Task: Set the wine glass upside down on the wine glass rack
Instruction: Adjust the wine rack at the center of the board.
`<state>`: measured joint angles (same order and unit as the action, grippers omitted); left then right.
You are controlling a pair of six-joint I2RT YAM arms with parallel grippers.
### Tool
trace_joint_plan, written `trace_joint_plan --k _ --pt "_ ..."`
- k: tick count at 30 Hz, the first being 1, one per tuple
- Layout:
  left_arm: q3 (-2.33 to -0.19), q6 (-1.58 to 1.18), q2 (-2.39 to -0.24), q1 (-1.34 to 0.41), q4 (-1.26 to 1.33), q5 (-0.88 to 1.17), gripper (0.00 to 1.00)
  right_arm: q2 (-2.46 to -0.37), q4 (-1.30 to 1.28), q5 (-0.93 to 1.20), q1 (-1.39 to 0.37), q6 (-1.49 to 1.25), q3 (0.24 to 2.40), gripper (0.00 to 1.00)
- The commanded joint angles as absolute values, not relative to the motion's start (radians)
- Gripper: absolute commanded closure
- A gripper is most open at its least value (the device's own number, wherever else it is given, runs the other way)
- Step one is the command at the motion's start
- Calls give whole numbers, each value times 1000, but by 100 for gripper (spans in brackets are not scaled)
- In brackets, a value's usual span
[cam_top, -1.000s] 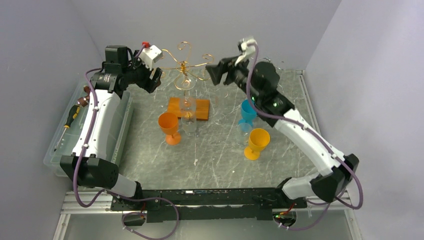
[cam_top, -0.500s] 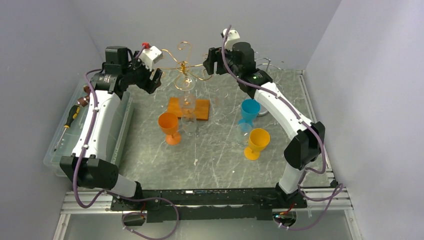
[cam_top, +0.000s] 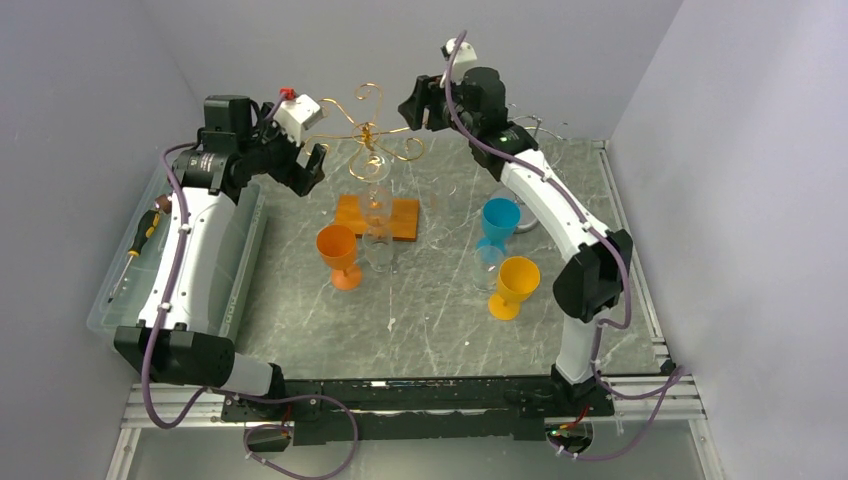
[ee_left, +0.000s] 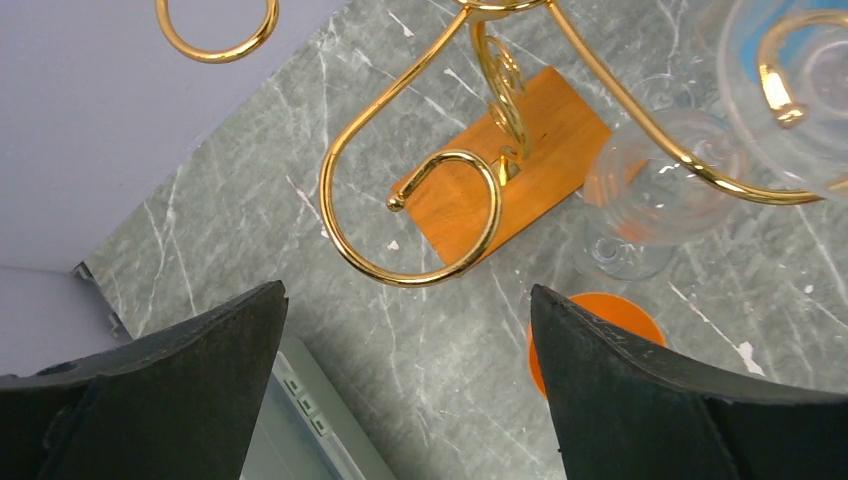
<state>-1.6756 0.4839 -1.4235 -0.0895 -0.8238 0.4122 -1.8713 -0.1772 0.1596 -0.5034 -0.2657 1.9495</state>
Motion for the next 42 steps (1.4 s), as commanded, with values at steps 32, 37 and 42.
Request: trace_joint_plan --k 32,37,42 --pt "-1913 448 -1593 -144 -815 290 47 -1796 -34 243 -494 -333 1755 74" --pt "-1941 462 -1630 -143 -797 259 48 -1765 -17 236 -505 -331 1707 75" --pt "-1975 469 -1668 -143 -778 239 47 -1748 -20 237 -515 -332 1673 77"
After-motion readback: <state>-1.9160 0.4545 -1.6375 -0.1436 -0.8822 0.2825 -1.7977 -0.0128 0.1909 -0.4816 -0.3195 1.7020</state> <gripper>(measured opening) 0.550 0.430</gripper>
